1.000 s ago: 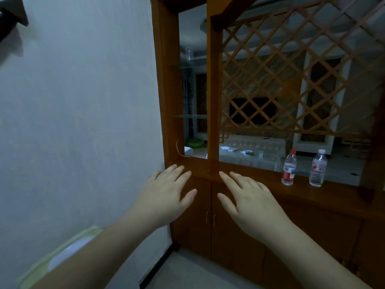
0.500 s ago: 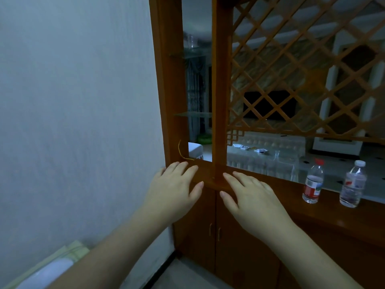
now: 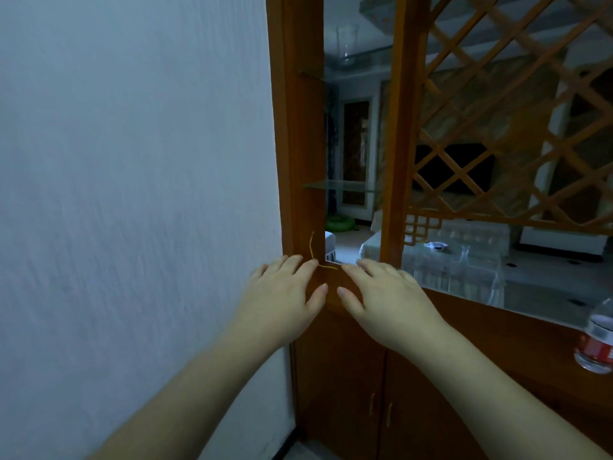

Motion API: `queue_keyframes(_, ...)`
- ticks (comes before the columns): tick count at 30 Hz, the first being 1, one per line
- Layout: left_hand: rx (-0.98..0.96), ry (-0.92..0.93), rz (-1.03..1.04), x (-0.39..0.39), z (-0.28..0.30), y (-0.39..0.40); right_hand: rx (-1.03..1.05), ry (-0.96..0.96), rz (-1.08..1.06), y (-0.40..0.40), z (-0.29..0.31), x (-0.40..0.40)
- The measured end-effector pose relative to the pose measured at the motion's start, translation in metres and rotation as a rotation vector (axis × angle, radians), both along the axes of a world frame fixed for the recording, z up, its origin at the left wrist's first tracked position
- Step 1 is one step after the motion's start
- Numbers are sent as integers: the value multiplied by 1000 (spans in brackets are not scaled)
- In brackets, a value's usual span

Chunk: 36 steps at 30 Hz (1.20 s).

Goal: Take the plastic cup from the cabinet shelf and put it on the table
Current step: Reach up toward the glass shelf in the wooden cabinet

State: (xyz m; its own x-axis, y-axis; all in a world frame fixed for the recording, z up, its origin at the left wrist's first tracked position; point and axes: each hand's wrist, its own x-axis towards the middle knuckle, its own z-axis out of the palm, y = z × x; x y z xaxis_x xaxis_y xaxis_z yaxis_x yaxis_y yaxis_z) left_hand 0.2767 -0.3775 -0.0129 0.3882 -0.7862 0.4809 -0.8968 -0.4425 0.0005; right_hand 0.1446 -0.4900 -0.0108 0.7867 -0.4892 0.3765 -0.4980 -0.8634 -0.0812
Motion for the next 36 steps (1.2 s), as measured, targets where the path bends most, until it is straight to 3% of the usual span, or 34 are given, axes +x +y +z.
queue_keyframes(18,6,-49,-72,167,1,-166,-51,-4,-31,-167,-11,161)
queue_keyframes(36,-197,-95,-141,299,109,-340,-146,-130,45,-347,102,288)
